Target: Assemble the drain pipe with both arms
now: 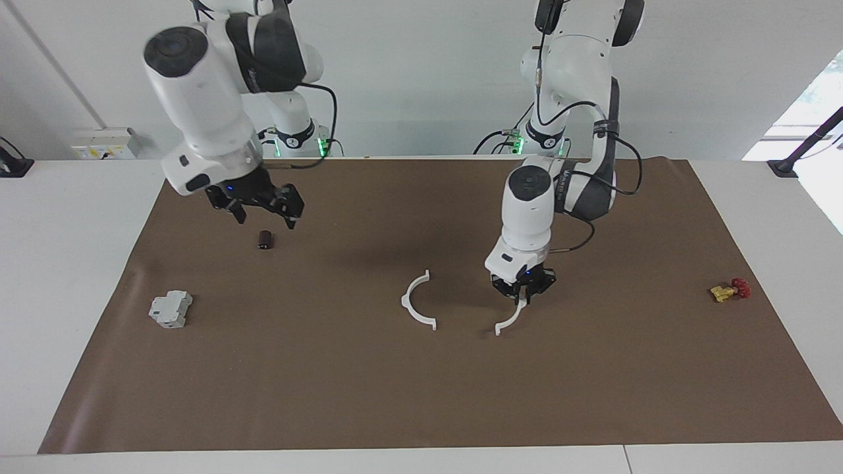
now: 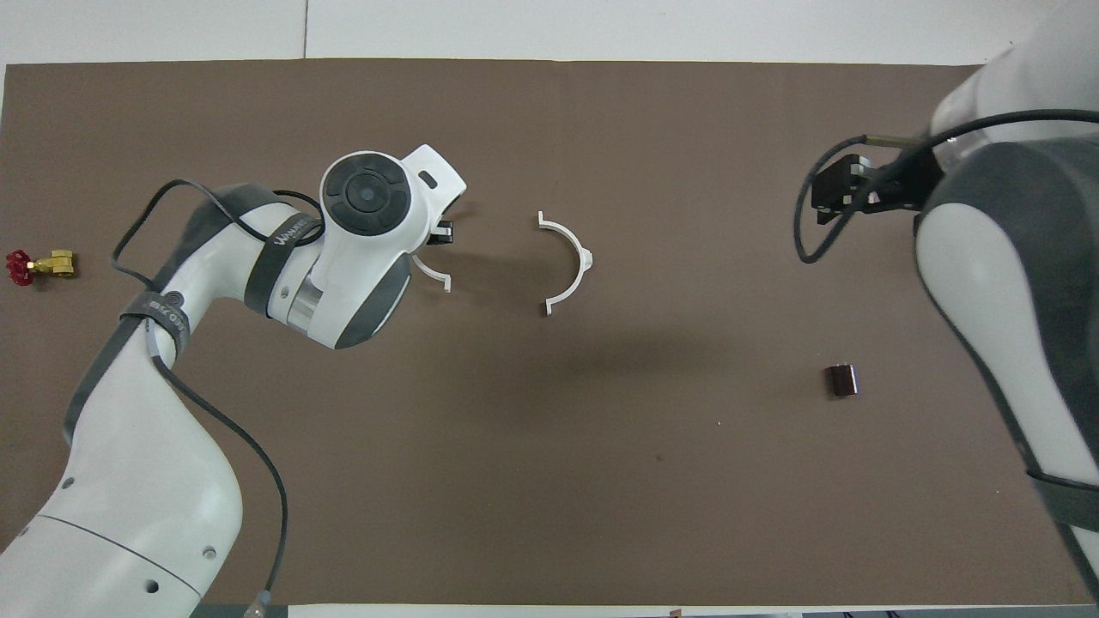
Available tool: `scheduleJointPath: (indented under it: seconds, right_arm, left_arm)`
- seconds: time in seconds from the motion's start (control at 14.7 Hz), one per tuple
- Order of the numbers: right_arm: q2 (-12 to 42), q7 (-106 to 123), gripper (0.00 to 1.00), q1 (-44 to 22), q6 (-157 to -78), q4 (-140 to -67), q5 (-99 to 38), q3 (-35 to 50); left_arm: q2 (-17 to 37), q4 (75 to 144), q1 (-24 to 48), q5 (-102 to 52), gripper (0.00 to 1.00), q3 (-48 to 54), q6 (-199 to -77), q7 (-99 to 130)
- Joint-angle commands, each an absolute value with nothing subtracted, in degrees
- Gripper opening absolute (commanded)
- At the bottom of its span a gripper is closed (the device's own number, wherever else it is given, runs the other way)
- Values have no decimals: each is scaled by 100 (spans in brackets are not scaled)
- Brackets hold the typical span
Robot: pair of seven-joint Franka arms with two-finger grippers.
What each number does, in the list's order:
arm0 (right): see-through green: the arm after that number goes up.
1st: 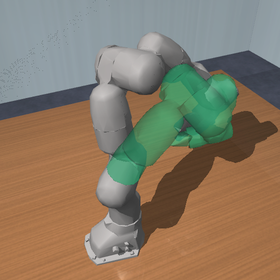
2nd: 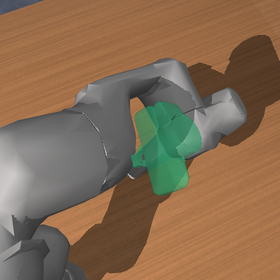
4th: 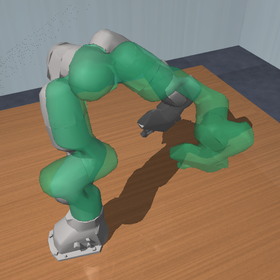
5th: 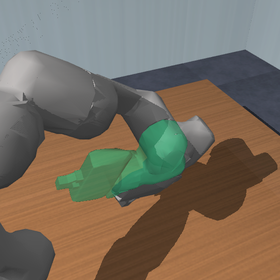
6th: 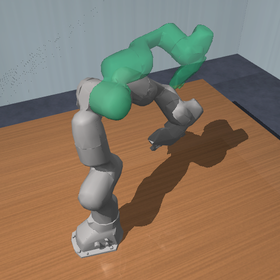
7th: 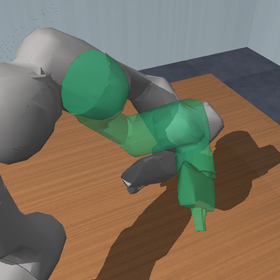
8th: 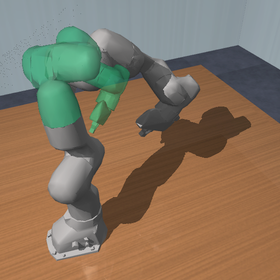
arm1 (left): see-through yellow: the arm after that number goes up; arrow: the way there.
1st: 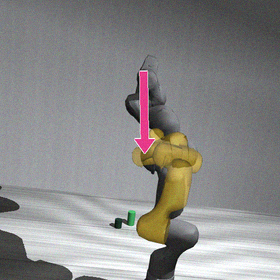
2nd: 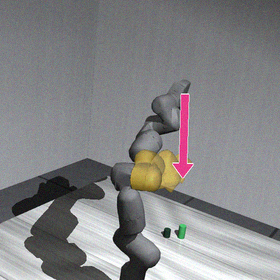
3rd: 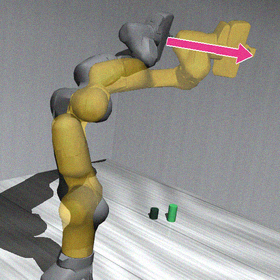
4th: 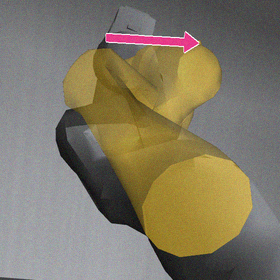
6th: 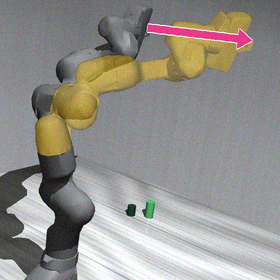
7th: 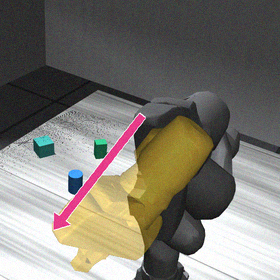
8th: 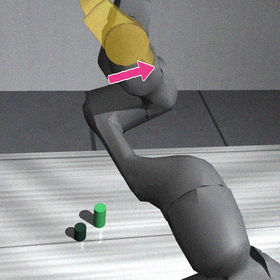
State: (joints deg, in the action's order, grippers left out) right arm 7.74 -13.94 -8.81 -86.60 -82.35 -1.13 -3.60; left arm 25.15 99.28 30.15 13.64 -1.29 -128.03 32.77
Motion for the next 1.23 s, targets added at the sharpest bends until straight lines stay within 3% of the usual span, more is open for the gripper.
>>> scheduleJointPath:
  seconds: [0.0,0.27,0.55,1.16]
  right_arm:
    - [326,-740,100,-501,-8604,-8910,-105,-299]
    - [-167,-633,100,-483,-9446,-9895,-88,-281]
    - [-123,-308,100,-466,-9510,-9853,-88,-413]
    - [-35,-272,100,-369,-9545,-9861,-105,-431]
  left_arm:
    - [2848,9449,3278,1503,0,-220,-12603,3892]
    - [2874,9501,3463,1468,0,-194,-12998,3981]
    - [2883,9729,3463,1073,0,-176,-13665,4245]
    - [2874,10134,3709,1063,0,-167,-13966,4245]
